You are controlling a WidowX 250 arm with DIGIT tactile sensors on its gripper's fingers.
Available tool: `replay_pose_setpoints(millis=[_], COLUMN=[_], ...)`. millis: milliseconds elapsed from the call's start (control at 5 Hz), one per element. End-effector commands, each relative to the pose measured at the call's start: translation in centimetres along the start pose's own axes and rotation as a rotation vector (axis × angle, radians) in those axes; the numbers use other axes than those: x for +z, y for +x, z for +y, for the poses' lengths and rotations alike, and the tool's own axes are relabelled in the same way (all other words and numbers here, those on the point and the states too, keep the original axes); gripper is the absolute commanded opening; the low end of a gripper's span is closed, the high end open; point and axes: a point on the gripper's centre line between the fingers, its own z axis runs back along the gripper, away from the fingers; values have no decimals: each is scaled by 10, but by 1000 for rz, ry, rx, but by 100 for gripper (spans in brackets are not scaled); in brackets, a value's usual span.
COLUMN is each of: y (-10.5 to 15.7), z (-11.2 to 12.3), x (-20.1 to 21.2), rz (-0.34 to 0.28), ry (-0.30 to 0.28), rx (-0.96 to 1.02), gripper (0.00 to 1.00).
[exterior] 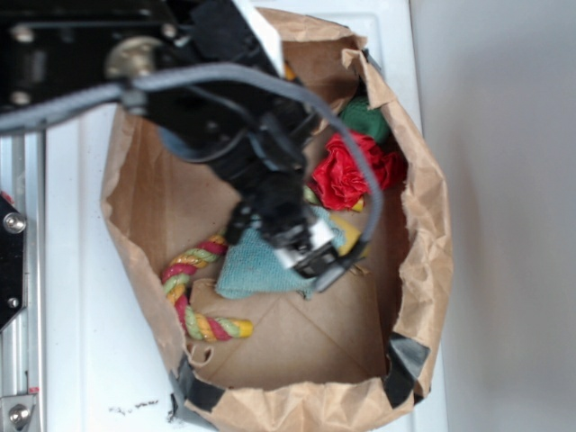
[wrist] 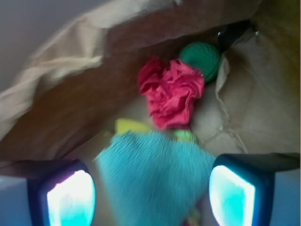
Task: Grab the red paper.
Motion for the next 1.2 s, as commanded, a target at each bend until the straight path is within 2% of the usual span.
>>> replay_pose_setpoints(millis=[0, 200, 400, 600, 800, 1000], y=[24, 32, 38, 46, 53, 53], z=[16, 10, 13, 9, 3, 0], x=[-17, -18, -21, -16, -7, -11], rz=[-56, -67, -88, -61, -98, -96], ry=[27, 12, 27, -28, -39, -37], rx=[19, 19, 29, 81, 88, 75], gripper=[100, 100, 100, 100, 100, 100])
